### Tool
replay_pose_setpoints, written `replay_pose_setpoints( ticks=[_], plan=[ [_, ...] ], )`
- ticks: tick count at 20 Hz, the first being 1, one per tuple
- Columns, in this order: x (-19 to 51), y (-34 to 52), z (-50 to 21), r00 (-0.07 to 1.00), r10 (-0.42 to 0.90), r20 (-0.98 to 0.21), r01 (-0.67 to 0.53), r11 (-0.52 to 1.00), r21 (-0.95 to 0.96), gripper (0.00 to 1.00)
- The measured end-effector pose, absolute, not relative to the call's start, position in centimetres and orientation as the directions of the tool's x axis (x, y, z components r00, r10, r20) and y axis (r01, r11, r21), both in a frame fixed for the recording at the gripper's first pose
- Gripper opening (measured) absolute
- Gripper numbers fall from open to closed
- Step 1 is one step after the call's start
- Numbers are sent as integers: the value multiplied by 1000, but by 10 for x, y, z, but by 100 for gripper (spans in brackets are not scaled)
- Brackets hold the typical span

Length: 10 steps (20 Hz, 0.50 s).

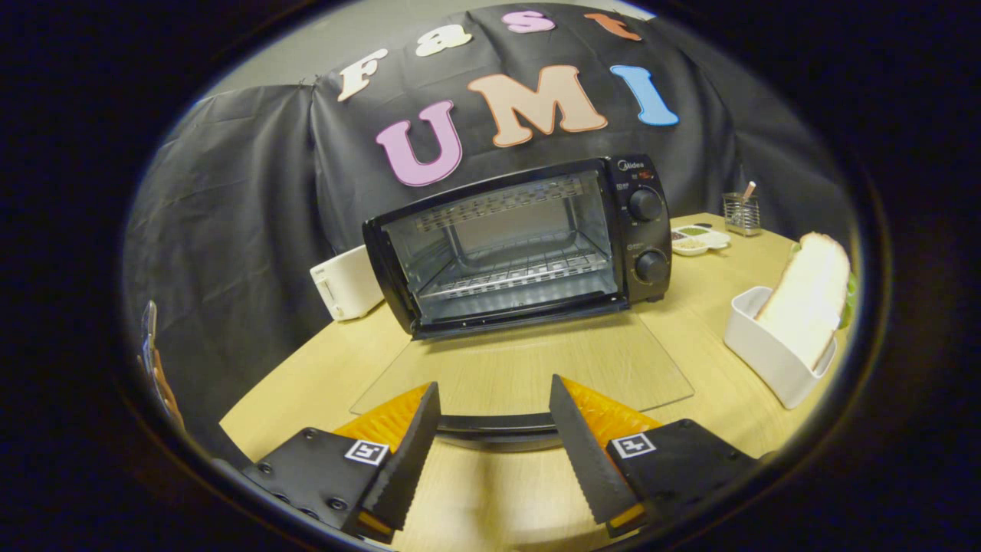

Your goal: Open the toaster oven, put the food inside, and close the toaster oven door.

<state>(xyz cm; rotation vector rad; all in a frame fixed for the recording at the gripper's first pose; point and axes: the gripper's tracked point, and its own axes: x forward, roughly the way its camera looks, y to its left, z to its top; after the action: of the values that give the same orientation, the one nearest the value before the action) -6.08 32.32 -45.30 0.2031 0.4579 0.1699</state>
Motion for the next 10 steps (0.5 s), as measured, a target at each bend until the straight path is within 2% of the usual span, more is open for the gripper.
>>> replay_pose_setpoints(
  ticks=[10],
  plan=[
    [-60,320,-453,882,234,-409,-134,957,259,90]
  ],
)
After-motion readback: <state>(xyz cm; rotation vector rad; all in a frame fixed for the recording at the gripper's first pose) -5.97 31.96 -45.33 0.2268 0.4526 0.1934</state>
